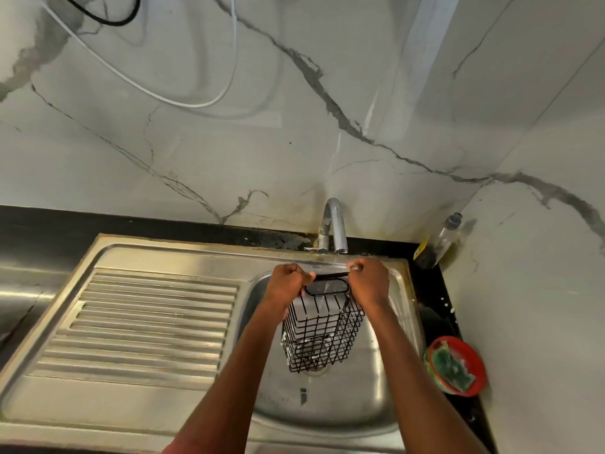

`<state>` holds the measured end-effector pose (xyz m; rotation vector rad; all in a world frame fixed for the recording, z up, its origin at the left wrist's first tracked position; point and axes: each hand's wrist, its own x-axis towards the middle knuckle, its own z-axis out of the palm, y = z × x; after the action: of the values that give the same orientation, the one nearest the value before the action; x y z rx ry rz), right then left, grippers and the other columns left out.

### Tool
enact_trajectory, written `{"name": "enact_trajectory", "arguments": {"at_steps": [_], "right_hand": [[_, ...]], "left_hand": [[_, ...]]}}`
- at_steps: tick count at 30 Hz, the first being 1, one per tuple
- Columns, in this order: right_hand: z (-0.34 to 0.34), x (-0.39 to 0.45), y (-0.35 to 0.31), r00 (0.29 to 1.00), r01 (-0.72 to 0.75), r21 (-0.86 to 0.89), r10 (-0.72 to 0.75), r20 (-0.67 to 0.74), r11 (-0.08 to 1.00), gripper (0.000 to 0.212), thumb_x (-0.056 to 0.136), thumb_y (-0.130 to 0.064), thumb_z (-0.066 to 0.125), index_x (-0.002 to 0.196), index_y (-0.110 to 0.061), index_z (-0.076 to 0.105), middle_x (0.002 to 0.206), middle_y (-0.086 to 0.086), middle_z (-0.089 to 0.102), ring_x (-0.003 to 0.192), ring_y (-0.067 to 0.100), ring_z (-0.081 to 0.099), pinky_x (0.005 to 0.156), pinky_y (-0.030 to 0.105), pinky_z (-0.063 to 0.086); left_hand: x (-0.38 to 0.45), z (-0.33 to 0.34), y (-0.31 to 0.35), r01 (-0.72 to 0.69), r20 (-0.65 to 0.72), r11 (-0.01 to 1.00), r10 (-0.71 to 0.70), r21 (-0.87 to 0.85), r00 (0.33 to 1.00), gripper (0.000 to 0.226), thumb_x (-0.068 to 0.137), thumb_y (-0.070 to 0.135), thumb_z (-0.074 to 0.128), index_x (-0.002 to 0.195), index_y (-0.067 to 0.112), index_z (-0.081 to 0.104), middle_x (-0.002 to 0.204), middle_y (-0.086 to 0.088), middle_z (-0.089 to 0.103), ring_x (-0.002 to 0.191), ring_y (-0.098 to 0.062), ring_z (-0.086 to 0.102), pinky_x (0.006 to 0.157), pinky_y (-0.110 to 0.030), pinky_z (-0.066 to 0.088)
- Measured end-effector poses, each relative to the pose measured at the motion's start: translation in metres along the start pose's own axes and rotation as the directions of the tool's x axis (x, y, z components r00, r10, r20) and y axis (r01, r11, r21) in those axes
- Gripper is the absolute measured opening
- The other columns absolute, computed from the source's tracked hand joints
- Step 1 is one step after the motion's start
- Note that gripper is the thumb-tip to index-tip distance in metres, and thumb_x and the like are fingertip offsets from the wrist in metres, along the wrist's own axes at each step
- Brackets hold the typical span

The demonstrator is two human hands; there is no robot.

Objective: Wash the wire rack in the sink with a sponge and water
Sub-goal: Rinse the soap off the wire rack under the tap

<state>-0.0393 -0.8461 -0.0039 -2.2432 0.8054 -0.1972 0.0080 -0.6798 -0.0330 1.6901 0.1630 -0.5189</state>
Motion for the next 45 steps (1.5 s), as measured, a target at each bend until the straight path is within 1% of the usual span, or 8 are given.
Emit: {"name": "enact_trajectory", "arguments": {"at_steps": [2, 4, 6, 9, 17, 22, 27, 45], "right_hand": [[-0.003, 0.007, -0.004, 0.993, -0.111, 0.352, 0.114, 0.012, 0.929, 0.026, 0.094, -0.001, 0.054, 0.099, -0.012, 0.076, 0.104, 0.005, 0.076, 0.091, 0.015, 0.070, 0.068, 0.010, 0.044], [-0.004, 0.010, -0.012, 0.889, -0.449, 0.793, 0.297, 0.349, 0.412, 0.025, 0.097, 0.007, 0.048, 0.106, -0.003, 0.069, 0.111, 0.019, 0.073, 0.103, 0.026, 0.071, 0.085, 0.027, 0.057], [0.001, 0.013, -0.011, 0.725, -0.645, 0.753, 0.208, 0.657, -0.131, 0.034, 0.096, 0.017, 0.038, 0.121, 0.009, 0.059, 0.122, 0.030, 0.066, 0.115, 0.037, 0.066, 0.097, 0.040, 0.055], [0.012, 0.021, -0.014, 0.637, -0.717, 0.641, 0.116, 0.762, -0.274, 0.050, 0.089, 0.024, 0.026, 0.130, 0.013, 0.052, 0.129, 0.032, 0.062, 0.124, 0.041, 0.059, 0.108, 0.042, 0.048], [0.043, 0.055, -0.025, 0.631, -0.711, 0.679, 0.260, 0.731, -0.182, 0.041, 0.085, 0.027, 0.034, 0.105, 0.004, 0.061, 0.118, 0.030, 0.056, 0.140, 0.027, 0.046, 0.111, 0.017, 0.039], [0.052, 0.051, -0.028, 0.696, -0.684, 0.565, 0.178, 0.696, 0.462, 0.036, 0.083, 0.030, 0.049, 0.100, 0.003, 0.065, 0.101, 0.022, 0.067, 0.095, 0.027, 0.071, 0.064, 0.023, 0.062], [0.059, 0.040, -0.026, 0.830, -0.126, 0.283, -0.055, 0.554, 0.951, 0.016, 0.089, 0.012, 0.063, 0.100, 0.005, 0.071, 0.094, 0.019, 0.075, 0.083, 0.024, 0.076, 0.078, 0.033, 0.063], [0.042, 0.042, -0.019, 0.755, 0.622, -0.344, -0.423, 0.501, 0.703, 0.024, 0.091, -0.013, 0.062, 0.092, -0.032, 0.048, 0.110, -0.004, 0.057, 0.100, 0.023, 0.060, 0.082, 0.040, 0.056]], "left_hand": [[0.000, -0.002, -0.002, 0.023, -0.044, 1.000, -0.023, 0.009, 0.999, 0.026, 0.091, 0.010, 0.076, 0.067, 0.009, 0.066, 0.060, -0.008, 0.059, 0.057, -0.018, 0.053, 0.066, -0.032, 0.049], [-0.001, -0.002, -0.006, 0.039, -0.078, 0.999, -0.037, 0.027, 0.996, 0.024, 0.091, 0.012, 0.076, 0.069, 0.008, 0.065, 0.059, -0.008, 0.058, 0.058, -0.020, 0.054, 0.066, -0.033, 0.050], [-0.001, -0.003, -0.009, 0.056, -0.095, 0.997, -0.050, 0.055, 0.994, 0.025, 0.090, 0.014, 0.076, 0.069, 0.008, 0.064, 0.055, -0.005, 0.057, 0.057, -0.021, 0.054, 0.068, -0.035, 0.049], [-0.001, -0.005, -0.011, 0.083, -0.130, 0.992, -0.070, 0.097, 0.989, 0.030, 0.088, 0.018, 0.076, 0.064, 0.011, 0.060, 0.052, -0.003, 0.056, 0.058, -0.023, 0.054, 0.068, -0.036, 0.049], [-0.003, -0.008, -0.011, 0.149, -0.201, 0.983, -0.126, 0.105, 0.971, 0.024, 0.089, 0.020, 0.073, 0.071, 0.009, 0.064, 0.063, -0.007, 0.064, 0.060, -0.022, 0.060, 0.075, -0.043, 0.061], [0.004, -0.009, -0.009, 0.171, -0.216, 0.978, -0.143, 0.118, 0.966, 0.021, 0.089, 0.021, 0.069, 0.073, 0.009, 0.063, 0.068, -0.009, 0.066, 0.063, -0.022, 0.060, 0.064, -0.036, 0.056], [0.010, -0.002, -0.013, 0.212, -0.194, 0.972, -0.190, 0.104, 0.963, 0.015, 0.092, 0.021, 0.065, 0.085, 0.008, 0.070, 0.077, -0.011, 0.072, 0.066, -0.023, 0.067, 0.077, -0.045, 0.064], [0.012, 0.009, -0.018, 0.198, -0.111, 0.980, -0.195, 0.011, 0.974, 0.018, 0.094, 0.014, 0.070, 0.078, 0.008, 0.066, 0.065, -0.007, 0.063, 0.058, -0.021, 0.057, 0.062, -0.032, 0.049]]}}
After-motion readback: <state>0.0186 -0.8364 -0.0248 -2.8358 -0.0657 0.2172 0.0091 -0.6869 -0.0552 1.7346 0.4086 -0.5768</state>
